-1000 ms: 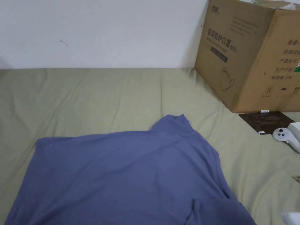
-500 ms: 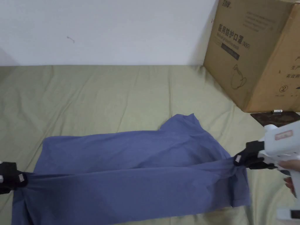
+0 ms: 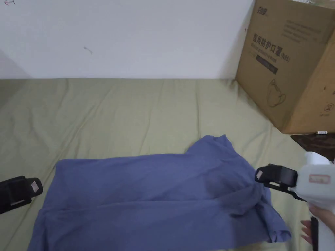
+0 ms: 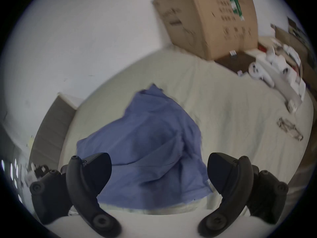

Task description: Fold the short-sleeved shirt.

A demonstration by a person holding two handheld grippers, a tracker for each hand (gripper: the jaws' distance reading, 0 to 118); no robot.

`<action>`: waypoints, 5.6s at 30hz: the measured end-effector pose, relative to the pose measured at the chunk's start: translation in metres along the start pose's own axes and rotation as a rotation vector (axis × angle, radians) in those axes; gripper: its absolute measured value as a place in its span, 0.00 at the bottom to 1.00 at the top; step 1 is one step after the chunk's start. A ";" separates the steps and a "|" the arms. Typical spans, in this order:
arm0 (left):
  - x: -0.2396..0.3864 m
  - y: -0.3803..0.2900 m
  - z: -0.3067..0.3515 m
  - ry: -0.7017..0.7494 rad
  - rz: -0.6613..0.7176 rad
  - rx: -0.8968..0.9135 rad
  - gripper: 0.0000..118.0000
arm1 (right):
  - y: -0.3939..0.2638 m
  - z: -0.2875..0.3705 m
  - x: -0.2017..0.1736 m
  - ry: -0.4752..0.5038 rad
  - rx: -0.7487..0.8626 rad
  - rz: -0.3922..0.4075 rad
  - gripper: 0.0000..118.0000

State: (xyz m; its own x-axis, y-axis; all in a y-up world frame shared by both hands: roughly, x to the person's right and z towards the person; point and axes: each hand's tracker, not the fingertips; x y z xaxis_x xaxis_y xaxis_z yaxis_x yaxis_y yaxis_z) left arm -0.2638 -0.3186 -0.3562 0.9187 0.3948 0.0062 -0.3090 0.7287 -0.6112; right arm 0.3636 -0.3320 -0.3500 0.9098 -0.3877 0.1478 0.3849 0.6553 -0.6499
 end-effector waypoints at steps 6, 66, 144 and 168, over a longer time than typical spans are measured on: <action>0.057 -0.049 0.095 0.102 -0.189 0.381 0.03 | -0.064 0.092 -0.056 0.160 0.313 0.162 0.04; 0.026 -0.048 -0.014 0.207 -0.312 -0.291 0.03 | -0.039 -0.006 0.055 -0.172 -0.327 0.180 0.05; 0.013 0.053 -0.132 0.079 -0.423 -0.213 0.02 | 0.103 -0.260 -0.027 -0.192 -0.390 0.336 0.01; 0.011 0.064 -0.073 0.037 -0.333 -0.088 0.02 | 0.081 -0.020 -0.013 -0.019 0.095 0.062 0.01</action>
State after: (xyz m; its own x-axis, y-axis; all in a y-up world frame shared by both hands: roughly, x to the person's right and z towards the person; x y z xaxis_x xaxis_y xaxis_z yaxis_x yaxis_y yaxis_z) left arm -0.2555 -0.3079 -0.4530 0.9743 0.1222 0.1891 0.0298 0.7627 -0.6461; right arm 0.3800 -0.2872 -0.4196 0.9348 -0.3328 0.1238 0.3397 0.7367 -0.5847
